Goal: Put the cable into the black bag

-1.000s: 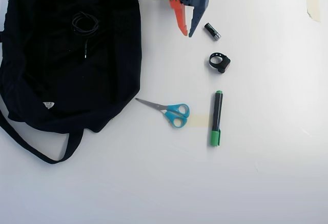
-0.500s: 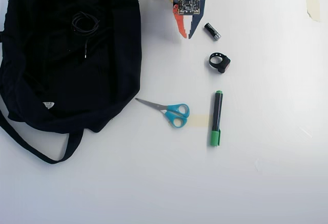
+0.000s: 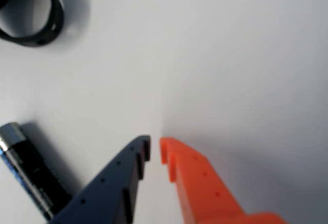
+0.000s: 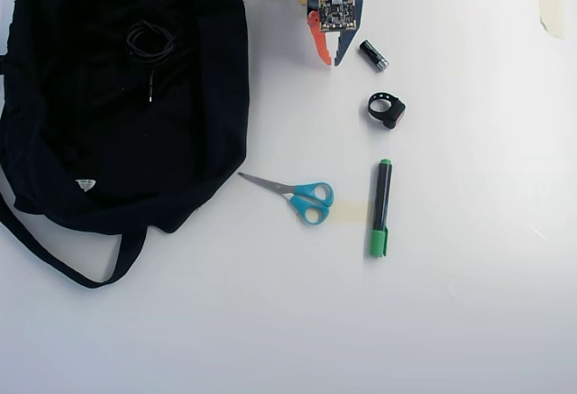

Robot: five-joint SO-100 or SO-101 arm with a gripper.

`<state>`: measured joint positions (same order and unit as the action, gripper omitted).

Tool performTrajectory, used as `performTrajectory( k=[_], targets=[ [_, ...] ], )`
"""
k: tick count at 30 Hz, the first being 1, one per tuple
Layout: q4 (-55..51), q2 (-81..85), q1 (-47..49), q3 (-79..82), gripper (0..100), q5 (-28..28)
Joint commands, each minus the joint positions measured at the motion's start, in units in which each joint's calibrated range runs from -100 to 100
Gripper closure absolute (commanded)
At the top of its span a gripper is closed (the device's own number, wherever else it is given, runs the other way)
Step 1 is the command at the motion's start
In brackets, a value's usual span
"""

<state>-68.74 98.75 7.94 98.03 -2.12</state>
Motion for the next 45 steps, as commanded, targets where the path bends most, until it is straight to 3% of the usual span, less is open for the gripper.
performTrajectory(
  k=[1, 45],
  targets=[
    [-1.8, 0.9, 0.2, 1.2, 98, 0.3],
    [-2.1, 0.8, -0.7, 1.2, 98, 0.3]
  ],
)
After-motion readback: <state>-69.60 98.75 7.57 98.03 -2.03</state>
